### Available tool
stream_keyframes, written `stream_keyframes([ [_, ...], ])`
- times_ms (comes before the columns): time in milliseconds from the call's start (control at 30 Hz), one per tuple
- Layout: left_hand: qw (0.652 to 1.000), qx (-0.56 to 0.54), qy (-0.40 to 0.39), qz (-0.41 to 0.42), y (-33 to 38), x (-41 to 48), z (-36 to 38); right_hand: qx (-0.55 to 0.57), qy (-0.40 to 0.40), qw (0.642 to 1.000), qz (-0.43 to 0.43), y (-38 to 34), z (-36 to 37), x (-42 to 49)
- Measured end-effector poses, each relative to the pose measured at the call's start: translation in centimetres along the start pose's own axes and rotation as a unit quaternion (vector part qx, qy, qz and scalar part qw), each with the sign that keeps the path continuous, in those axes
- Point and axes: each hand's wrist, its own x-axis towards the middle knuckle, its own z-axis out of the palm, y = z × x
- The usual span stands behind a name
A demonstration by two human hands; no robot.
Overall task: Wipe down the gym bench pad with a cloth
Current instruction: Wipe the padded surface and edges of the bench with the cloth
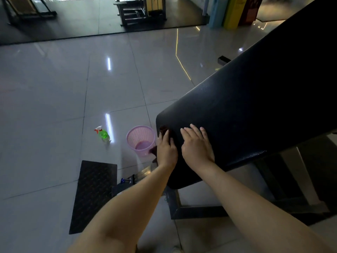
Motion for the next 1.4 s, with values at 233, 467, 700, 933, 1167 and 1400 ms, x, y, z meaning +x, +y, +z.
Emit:
stream_keyframes([
  [233, 0.945, 0.163, -0.092, 0.267, 1.5, 1.6, 1.4, 0.106, 0.088, 0.99, 0.04, 0.5, -0.9, 2.5],
  [467, 0.988, 0.083, -0.06, 0.115, -1.4, 3.1, -1.4, 0.02, 0.026, 0.998, 0.052, -0.2, 0.8, 4.8],
  [700, 0.997, 0.028, -0.045, -0.047, -1.2, 8.0, -2.9, 0.011, 0.019, 0.997, 0.076, -1.5, 1.7, 6.7],
  [933, 0.949, 0.128, -0.158, 0.241, -0.8, 7.8, -2.6, 0.056, 0.083, 0.988, 0.115, -2.6, 2.9, 9.4],
  [1167, 0.997, 0.01, -0.08, 0.001, -2.2, 12.6, -3.3, -0.003, 0.069, 0.992, 0.108, -2.4, 4.1, 9.8],
  [1400, 0.976, 0.022, -0.132, 0.17, 2.5, 13.7, -1.6, 0.039, 0.103, 0.986, 0.123, -2.6, 4.3, 9.9],
])
